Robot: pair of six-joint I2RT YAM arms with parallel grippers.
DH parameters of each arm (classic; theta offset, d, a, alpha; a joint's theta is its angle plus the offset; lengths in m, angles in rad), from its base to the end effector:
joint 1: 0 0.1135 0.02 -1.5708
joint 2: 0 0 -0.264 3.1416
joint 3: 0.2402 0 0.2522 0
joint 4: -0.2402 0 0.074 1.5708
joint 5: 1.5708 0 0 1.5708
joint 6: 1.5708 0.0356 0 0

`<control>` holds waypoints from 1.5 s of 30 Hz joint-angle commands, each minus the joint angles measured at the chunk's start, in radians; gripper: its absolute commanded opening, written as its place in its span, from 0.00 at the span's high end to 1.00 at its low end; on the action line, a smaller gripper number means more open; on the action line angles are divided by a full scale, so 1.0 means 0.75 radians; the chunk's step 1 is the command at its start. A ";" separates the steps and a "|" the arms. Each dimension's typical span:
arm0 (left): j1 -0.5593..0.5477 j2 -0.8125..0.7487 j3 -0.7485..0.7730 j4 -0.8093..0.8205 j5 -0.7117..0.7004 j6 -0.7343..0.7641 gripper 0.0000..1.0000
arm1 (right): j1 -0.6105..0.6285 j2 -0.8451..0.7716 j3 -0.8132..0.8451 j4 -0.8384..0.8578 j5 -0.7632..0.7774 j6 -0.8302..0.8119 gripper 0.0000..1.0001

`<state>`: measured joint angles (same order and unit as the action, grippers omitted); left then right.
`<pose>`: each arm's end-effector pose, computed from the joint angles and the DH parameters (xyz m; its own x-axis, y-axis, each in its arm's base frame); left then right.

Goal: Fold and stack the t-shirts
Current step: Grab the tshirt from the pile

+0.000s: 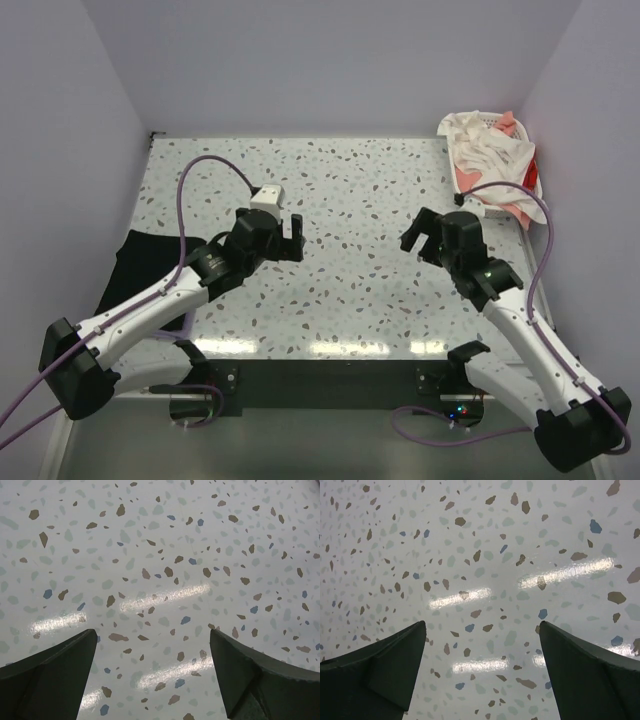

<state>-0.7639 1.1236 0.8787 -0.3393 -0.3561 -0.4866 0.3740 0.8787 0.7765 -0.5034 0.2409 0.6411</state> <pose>0.1874 -0.1623 0.2911 -0.5570 -0.0733 -0.8272 0.2012 0.9545 -0.2201 0.1805 0.0617 0.2896 -0.5277 0.4168 -0.7401 0.1789 0.9063 0.3829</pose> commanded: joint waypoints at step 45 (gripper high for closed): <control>0.102 0.036 0.086 -0.063 0.143 0.037 0.00 | -0.697 1.706 1.355 0.634 0.364 -0.169 0.10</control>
<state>-0.6937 1.1645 0.9024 -0.3893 -0.2470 -0.4847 -0.1345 2.1304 1.7260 -0.1162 0.4580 0.5327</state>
